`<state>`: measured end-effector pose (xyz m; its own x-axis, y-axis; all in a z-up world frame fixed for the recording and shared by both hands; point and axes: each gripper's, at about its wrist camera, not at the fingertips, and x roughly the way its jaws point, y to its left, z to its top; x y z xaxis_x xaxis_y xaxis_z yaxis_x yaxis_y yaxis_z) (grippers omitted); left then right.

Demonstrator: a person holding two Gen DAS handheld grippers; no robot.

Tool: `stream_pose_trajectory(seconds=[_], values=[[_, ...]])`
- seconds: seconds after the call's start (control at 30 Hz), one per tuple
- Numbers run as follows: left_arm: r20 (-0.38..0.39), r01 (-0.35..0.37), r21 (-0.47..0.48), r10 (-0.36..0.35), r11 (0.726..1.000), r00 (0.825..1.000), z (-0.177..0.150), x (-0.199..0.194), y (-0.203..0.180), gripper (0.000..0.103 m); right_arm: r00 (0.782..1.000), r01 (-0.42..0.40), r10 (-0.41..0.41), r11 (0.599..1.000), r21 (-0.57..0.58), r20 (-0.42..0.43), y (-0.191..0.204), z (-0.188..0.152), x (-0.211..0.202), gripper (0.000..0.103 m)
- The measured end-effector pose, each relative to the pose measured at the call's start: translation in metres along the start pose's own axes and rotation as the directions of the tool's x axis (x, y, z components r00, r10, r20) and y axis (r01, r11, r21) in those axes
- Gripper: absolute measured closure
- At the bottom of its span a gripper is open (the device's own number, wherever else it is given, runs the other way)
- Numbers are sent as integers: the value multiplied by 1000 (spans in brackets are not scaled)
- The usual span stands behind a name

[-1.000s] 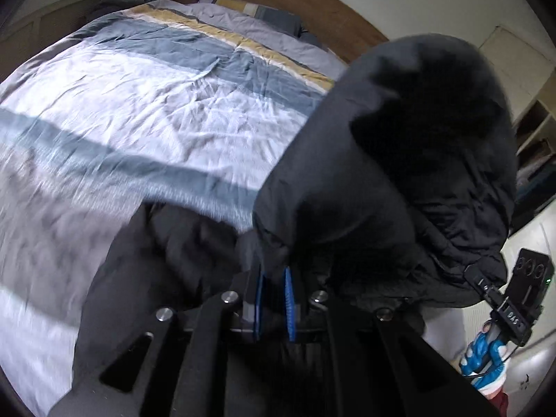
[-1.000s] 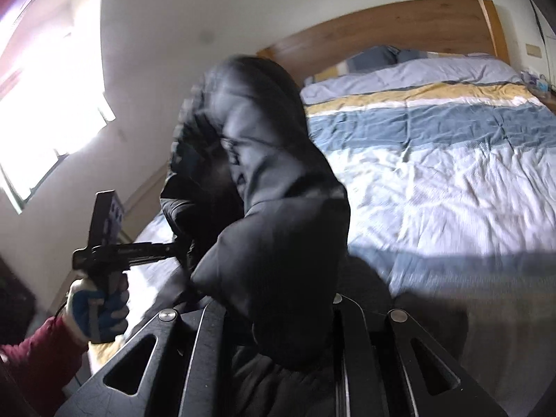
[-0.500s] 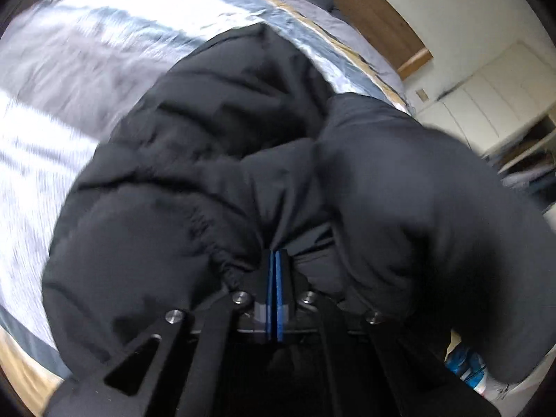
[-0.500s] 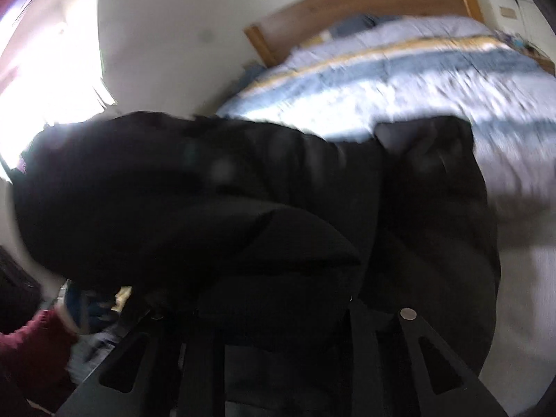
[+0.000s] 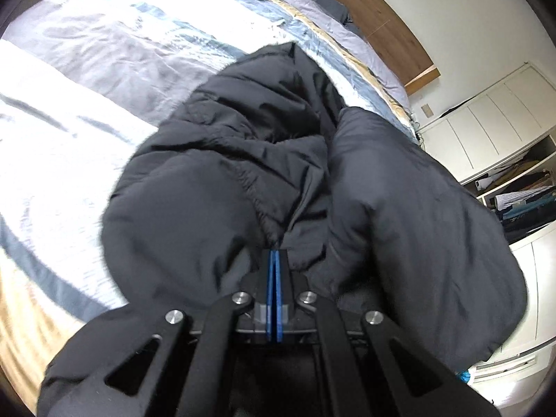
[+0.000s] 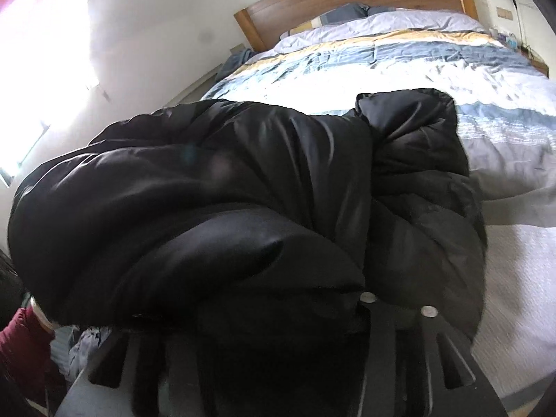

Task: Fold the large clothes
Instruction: 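Lay the held hem over the hood with both grippers, release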

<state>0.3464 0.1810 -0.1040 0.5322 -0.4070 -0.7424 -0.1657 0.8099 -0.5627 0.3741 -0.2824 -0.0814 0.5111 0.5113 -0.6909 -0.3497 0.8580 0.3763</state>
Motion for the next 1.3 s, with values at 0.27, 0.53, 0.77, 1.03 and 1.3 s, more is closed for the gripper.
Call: stream_pose_trajectory(seconds=[0.27, 0.53, 0.77, 1.03, 1.3], values=[[59, -15, 65, 11, 998, 998, 9, -56, -12, 100, 998, 62, -62, 998, -1, -12, -6, -33, -48, 38], [103, 15, 136, -30, 991, 994, 63, -51, -70, 100, 995, 37, -30, 996, -77, 100, 36, 25, -81, 38], [82, 55, 178, -70, 983, 994, 100, 3, -118, 98, 993, -29, 46, 988, -154, 110, 75, 94, -21, 36], [-63, 77, 276, -62, 958, 996, 65, 74, -137, 98, 998, 25, -39, 968, -250, -51, 97, 78, 63, 35], [-101, 67, 286, -40, 956, 994, -12, 73, -106, 98, 990, 42, -74, 968, -248, -121, 87, 5, 51, 35]])
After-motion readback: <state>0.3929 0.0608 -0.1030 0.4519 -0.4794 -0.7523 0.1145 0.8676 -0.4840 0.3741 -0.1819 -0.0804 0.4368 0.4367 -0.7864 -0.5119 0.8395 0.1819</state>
